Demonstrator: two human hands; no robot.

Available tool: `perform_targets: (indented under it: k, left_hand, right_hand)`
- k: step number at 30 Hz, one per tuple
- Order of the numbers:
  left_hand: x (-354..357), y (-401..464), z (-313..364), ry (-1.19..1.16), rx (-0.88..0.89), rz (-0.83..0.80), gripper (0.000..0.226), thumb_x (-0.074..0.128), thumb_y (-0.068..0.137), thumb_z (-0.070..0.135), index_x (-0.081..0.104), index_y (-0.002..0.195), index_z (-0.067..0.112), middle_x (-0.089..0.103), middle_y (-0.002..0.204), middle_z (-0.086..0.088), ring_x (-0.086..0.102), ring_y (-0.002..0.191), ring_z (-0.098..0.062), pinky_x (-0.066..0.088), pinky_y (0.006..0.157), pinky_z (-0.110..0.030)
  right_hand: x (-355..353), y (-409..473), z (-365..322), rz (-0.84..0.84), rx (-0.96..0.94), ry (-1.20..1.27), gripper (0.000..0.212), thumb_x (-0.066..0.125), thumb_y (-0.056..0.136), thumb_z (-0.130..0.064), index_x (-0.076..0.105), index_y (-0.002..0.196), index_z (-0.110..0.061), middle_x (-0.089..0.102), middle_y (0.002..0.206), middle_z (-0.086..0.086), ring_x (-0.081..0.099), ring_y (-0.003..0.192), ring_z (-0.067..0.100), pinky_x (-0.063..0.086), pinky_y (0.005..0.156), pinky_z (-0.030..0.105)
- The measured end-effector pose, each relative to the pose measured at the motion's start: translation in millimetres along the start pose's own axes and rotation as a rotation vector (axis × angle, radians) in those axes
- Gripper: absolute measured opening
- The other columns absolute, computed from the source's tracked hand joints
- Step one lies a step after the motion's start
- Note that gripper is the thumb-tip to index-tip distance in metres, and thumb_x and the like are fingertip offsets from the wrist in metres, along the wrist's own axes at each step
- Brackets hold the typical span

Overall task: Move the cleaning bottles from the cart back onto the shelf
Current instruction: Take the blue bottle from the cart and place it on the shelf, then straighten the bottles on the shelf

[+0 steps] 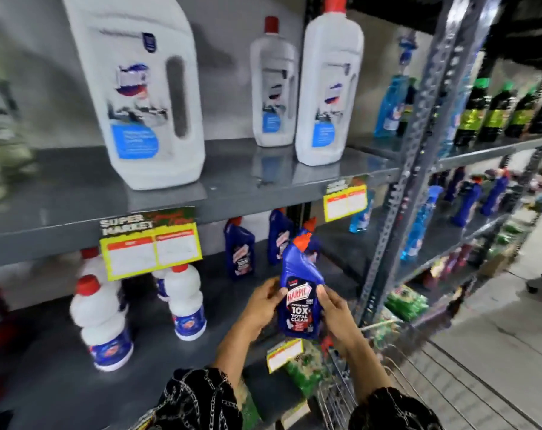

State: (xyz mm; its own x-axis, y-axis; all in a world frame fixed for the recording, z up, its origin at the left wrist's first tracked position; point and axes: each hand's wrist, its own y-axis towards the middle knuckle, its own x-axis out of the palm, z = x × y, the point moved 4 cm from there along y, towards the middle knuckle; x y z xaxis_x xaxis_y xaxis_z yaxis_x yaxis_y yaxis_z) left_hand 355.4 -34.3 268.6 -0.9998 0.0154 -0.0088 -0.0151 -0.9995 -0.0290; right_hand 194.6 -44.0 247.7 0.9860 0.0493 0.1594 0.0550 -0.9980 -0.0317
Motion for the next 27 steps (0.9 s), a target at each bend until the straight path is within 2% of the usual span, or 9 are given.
perform_targets:
  k: [3, 6, 10, 12, 14, 17, 19, 23, 27]
  left_hand:
    - [-30, 7, -1, 0.09, 0.034, 0.167, 0.038, 0.048, 0.095, 0.003, 0.046, 0.133, 0.004, 0.057, 0.132, -0.016, 0.055, 0.12, -0.028, 0.045, 0.106, -0.044]
    - [-49, 12, -9, 0.143, 0.056, 0.282, 0.044, 0.048, 0.094, 0.0, 0.041, 0.138, 0.005, 0.053, 0.138, -0.015, 0.051, 0.127, -0.028, 0.038, 0.112, -0.046]
    - [-63, 20, -26, 0.176, 0.053, 0.377, 0.044, 0.047, 0.093, -0.003, 0.041, 0.136, 0.003, 0.056, 0.134, -0.016, 0.054, 0.123, -0.027, 0.043, 0.108, -0.04]
    - [-68, 26, -32, 0.181, 0.052, 0.41, 0.045, 0.047, 0.093, -0.004, 0.04, 0.137, 0.002, 0.056, 0.134, -0.016, 0.054, 0.122, -0.025, 0.044, 0.106, -0.036]
    - [-73, 34, -36, 0.201, 0.065, 0.447, 0.046, 0.049, 0.091, -0.005, 0.041, 0.136, 0.001, 0.056, 0.133, -0.014, 0.054, 0.121, -0.025, 0.044, 0.105, -0.036]
    - [-77, 42, -40, 0.238, 0.046, 0.474, 0.046, 0.051, 0.091, -0.002, 0.042, 0.136, 0.004, 0.058, 0.126, -0.006, 0.055, 0.117, -0.022, 0.045, 0.103, -0.037]
    - [-75, 40, -50, 0.281, 0.002, 0.464, 0.046, 0.054, 0.091, 0.005, 0.041, 0.135, 0.007, 0.056, 0.117, 0.002, 0.055, 0.109, -0.016, 0.046, 0.096, -0.031]
    - [-73, 15, -82, 0.332, -0.141, 0.469, 0.035, 0.056, 0.09, 0.007, 0.048, 0.125, 0.01, 0.055, 0.101, -0.003, 0.055, 0.089, -0.015, 0.046, 0.084, -0.028]
    - [-84, -16, -88, 0.347, -0.124, 0.513, 0.025, 0.052, 0.089, -0.002, 0.056, 0.114, 0.001, 0.057, 0.094, -0.012, 0.055, 0.09, -0.02, 0.047, 0.09, -0.036]
  right_hand:
    - [29, 33, 6, -0.148, 0.013, -0.126, 0.033, 0.045, 0.098, -0.017, 0.054, 0.122, 0.004, 0.059, 0.123, 0.034, 0.061, 0.109, 0.038, 0.047, 0.097, 0.059]
    - [52, 58, 18, -0.234, 0.053, -0.191, 0.038, 0.043, 0.099, -0.019, 0.045, 0.134, -0.006, 0.056, 0.133, 0.018, 0.057, 0.118, 0.032, 0.052, 0.094, 0.045]
    - [71, 77, 43, -0.324, 0.138, -0.171, 0.027, 0.04, 0.1, -0.022, 0.045, 0.127, -0.026, 0.06, 0.114, 0.0, 0.064, 0.096, 0.013, 0.057, 0.078, 0.039]
    - [77, 87, 49, -0.321, 0.125, -0.18, 0.031, 0.039, 0.1, -0.018, 0.045, 0.13, -0.022, 0.061, 0.104, -0.008, 0.064, 0.083, 0.0, 0.056, 0.062, 0.02]
    - [82, 95, 50, -0.279, 0.103, -0.183, 0.037, 0.036, 0.101, -0.01, 0.039, 0.138, -0.008, 0.064, 0.097, -0.011, 0.064, 0.075, -0.005, 0.053, 0.059, 0.013]
    - [88, 97, 52, -0.236, 0.087, -0.2, 0.043, 0.034, 0.101, -0.009, 0.034, 0.143, -0.002, 0.055, 0.134, 0.017, 0.058, 0.112, 0.021, 0.047, 0.093, 0.032]
    - [85, 95, 60, -0.123, 0.101, -0.304, 0.042, 0.038, 0.1, -0.011, 0.037, 0.142, -0.003, 0.043, 0.144, 0.021, 0.047, 0.127, 0.034, 0.041, 0.099, 0.038]
    - [81, 67, 73, 0.148, -0.044, -0.409, 0.012, 0.046, 0.091, 0.005, 0.054, 0.1, 0.004, 0.056, 0.1, 0.023, 0.057, 0.095, 0.043, 0.035, 0.068, 0.024]
    - [113, 34, 83, 0.052, -0.099, -0.404, 0.013, 0.051, 0.091, -0.001, 0.05, 0.104, 0.001, 0.058, 0.097, 0.023, 0.057, 0.093, 0.04, 0.046, 0.085, 0.046]
